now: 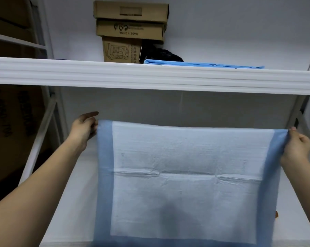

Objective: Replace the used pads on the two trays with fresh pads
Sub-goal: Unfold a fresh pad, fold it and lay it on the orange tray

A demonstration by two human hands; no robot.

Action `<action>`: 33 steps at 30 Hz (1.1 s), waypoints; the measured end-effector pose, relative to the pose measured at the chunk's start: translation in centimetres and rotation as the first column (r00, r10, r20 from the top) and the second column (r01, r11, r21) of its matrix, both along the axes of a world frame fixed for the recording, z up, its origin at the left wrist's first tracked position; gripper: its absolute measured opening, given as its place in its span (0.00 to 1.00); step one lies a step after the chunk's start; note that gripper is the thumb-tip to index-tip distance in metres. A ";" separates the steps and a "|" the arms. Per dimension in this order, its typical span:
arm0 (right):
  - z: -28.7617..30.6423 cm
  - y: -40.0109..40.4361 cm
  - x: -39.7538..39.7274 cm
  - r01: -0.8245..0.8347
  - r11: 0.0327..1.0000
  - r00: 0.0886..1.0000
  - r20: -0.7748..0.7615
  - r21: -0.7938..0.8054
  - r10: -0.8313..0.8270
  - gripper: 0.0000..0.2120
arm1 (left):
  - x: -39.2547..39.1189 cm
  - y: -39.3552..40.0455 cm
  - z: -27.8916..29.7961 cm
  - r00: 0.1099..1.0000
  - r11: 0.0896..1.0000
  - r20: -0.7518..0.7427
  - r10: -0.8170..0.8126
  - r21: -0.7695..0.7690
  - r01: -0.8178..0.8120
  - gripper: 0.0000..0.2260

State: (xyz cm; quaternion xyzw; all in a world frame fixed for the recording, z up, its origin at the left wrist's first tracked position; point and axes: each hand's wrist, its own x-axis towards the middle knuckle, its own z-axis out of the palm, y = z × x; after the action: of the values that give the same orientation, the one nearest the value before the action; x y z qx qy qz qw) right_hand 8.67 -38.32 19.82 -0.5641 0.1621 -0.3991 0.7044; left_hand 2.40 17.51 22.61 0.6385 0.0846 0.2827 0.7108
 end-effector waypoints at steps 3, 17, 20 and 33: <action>0.1 0.1 0.2 0.007 1.000 1.000 0.021 0.014 -0.007 0.12 | -0.2 0.1 0.0 0.990 0.988 -0.019 -0.141 -0.059 0.140 0.12; 0.4 0.8 -0.5 0.037 0.997 0.999 0.011 0.063 -0.037 0.15 | 0.4 0.0 0.1 0.999 0.999 0.021 0.028 0.015 -0.029 0.11; 0.6 1.0 -0.2 0.048 0.990 0.997 0.045 0.131 -0.055 0.15 | 0.5 0.4 0.1 1.000 1.000 0.020 0.018 0.025 -0.019 0.11; 0.5 1.1 -0.2 -0.105 0.993 0.993 0.061 0.050 0.102 0.07 | 1.8 -0.1 1.0 0.996 0.982 -0.043 0.081 -0.170 -0.087 0.15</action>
State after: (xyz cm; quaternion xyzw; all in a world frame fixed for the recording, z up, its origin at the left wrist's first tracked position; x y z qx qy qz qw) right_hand 8.46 -37.24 20.29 -0.5411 0.1225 -0.3738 0.7433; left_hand 4.19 17.46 23.62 0.5757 0.1482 0.2925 0.7490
